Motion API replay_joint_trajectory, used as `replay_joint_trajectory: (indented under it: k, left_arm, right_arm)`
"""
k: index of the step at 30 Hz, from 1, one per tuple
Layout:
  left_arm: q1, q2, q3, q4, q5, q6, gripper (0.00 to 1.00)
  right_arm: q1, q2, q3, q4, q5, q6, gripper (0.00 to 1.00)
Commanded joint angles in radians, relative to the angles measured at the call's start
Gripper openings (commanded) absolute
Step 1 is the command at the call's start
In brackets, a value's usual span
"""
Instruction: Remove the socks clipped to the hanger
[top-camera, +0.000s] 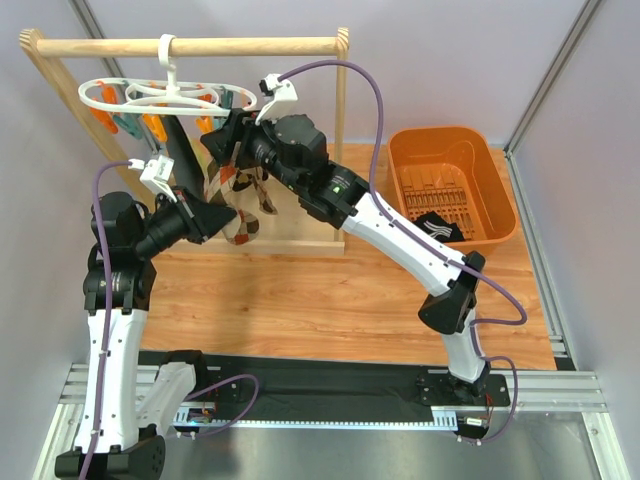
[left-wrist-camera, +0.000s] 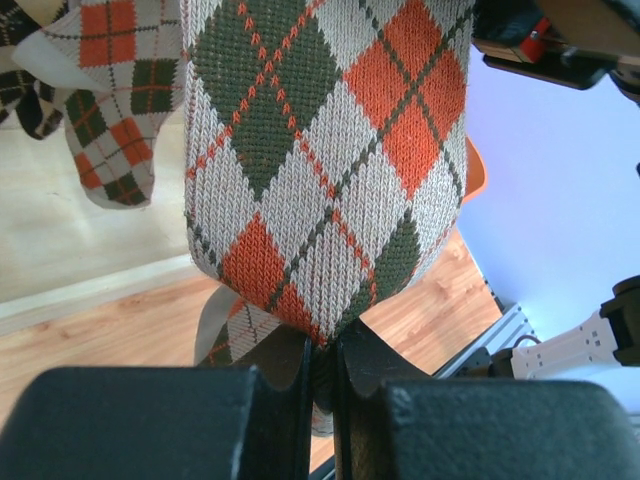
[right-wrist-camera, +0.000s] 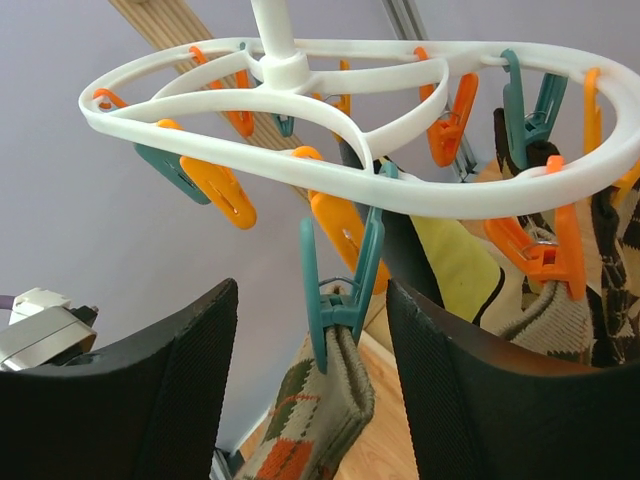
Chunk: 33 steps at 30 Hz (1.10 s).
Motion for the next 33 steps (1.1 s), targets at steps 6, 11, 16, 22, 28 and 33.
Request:
replay_joint_trajectory:
  k: [6,11,16,22,28,33]
  left_arm:
    - [0.003,-0.017,0.019,0.035,0.027,-0.008,0.00]
    - [0.005,-0.016,0.021,0.029,0.025,-0.001,0.00]
    - [0.003,-0.017,0.019,0.027,0.022,-0.001,0.00]
    - [0.007,-0.014,0.019,0.027,0.021,0.000,0.00]
    - [0.005,-0.017,0.008,0.018,0.004,0.003,0.00]
    - [0.005,-0.023,-0.011,0.001,-0.018,0.011,0.00]
  right_arm:
    - [0.002,0.029,0.042,0.114,0.018,-0.009,0.57]
    - [0.001,0.035,0.039,0.138,0.018,-0.009,0.54]
    - [0.001,0.032,0.041,0.148,0.027,-0.008,0.51]
    - [0.001,0.032,0.044,0.147,0.035,-0.008,0.35]
    - [0.001,0.034,0.044,0.144,0.027,-0.006,0.10]
    - [0.001,0.031,0.041,0.136,0.033,-0.006,0.00]
